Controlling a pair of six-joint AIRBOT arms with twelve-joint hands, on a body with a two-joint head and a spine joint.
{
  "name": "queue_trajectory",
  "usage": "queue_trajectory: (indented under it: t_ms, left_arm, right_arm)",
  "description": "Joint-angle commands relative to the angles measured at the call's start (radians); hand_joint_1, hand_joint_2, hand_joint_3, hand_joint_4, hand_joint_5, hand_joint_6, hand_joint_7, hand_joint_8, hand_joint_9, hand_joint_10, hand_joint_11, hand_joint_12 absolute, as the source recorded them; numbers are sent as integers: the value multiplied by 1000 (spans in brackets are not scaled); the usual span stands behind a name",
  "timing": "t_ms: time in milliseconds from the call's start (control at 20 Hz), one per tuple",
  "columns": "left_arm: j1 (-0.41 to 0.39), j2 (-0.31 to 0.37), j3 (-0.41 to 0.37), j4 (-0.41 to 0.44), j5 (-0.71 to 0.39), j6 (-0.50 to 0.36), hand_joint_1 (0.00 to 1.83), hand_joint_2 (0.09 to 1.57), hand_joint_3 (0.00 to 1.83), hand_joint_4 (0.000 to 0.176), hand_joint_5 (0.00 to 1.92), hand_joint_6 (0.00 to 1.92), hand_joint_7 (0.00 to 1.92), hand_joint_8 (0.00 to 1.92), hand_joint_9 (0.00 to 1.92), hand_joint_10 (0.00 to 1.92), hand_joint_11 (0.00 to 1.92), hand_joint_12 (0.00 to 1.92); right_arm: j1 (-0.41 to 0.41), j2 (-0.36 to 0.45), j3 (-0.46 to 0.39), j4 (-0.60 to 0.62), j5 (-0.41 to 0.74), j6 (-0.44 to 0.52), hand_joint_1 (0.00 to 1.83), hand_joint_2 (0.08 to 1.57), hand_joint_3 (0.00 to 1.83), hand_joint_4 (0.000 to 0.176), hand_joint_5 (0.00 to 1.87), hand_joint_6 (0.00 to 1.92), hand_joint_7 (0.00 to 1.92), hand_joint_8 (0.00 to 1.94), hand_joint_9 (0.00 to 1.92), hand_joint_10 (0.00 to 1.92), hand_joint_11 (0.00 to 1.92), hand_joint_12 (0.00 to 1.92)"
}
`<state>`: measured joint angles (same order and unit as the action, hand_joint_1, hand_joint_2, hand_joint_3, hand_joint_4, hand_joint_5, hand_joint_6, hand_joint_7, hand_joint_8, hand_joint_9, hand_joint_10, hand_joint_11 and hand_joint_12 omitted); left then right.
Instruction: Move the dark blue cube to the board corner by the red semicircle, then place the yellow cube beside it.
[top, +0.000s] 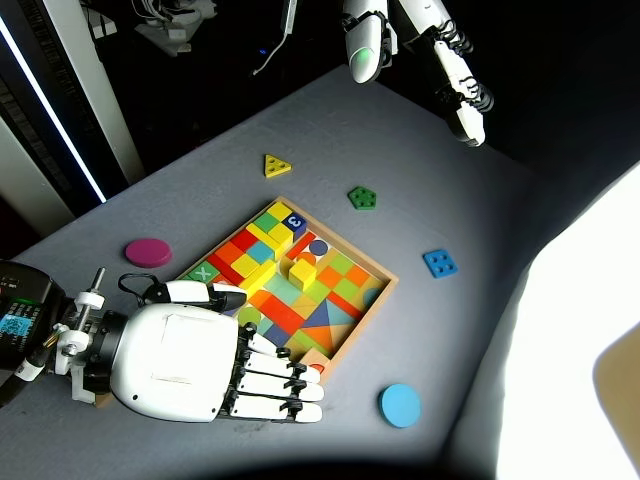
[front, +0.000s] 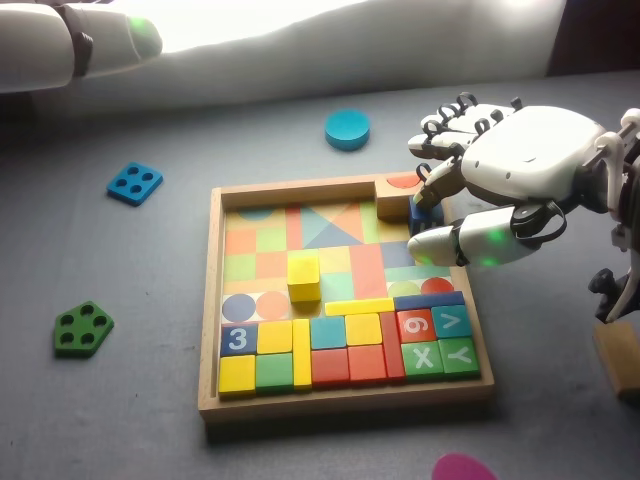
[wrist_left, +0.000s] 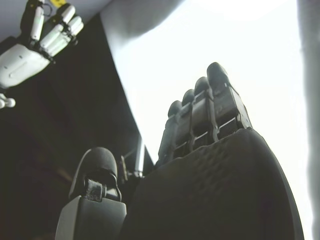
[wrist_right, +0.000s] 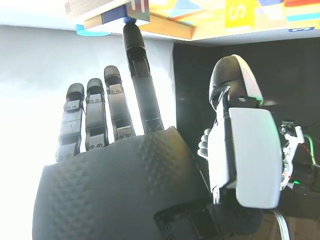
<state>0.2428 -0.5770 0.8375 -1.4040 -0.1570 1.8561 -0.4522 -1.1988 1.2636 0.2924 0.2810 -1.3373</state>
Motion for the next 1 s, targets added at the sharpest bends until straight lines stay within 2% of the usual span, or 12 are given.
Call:
queue_trajectory:
  t_ms: [0,100,250,350,550,700,800,950]
  left_arm:
    - [-16,-1,5,11,-26,-2,0,1314,2,0,39,4,32,3,36,3,0,306]
    - [-16,-1,5,11,-26,-2,0,1312,1,0,31,0,19,0,23,0,0,307]
    - [-16,-1,7,11,-26,-3,0,1314,0,0,42,1,25,0,33,2,0,317]
    - [-16,0,9,11,-25,-3,0,1307,0,0,2,0,18,0,54,5,0,372]
    - [-16,-1,11,11,-24,-3,0,1311,0,0,31,4,37,4,41,2,0,334]
    - [-16,-1,11,11,-22,-3,0,1316,1,0,55,5,31,2,45,3,0,360]
    - [-16,-1,12,11,-22,-3,0,1314,0,0,34,0,22,1,51,4,0,379]
    - [-16,-1,14,11,-22,-3,0,1304,0,0,49,5,28,3,41,4,0,360]
  right_arm:
    - [11,9,10,-1,74,-6,0,1152,4,5,683,103,107,0,0,0,0,0]
    - [24,11,6,-1,74,-7,0,1151,3,3,687,103,121,6,0,0,0,0]
    - [57,15,-14,-1,99,-10,0,1146,1,13,680,97,120,5,0,0,0,0]
    - [77,15,-26,-1,104,-10,0,1150,2,9,676,94,123,6,0,0,0,0]
    - [108,11,-65,-1,105,-13,0,1153,3,2,660,84,108,0,0,0,0,0]
    - [121,-25,-90,-1,103,-36,0,1155,4,0,660,82,122,7,0,0,0,0]
    - [130,-48,-96,3,90,-36,0,1153,3,5,656,79,108,1,0,0,0,0]
    - [144,-87,-94,79,45,-36,0,1150,1,2,668,82,121,7,0,0,0,0]
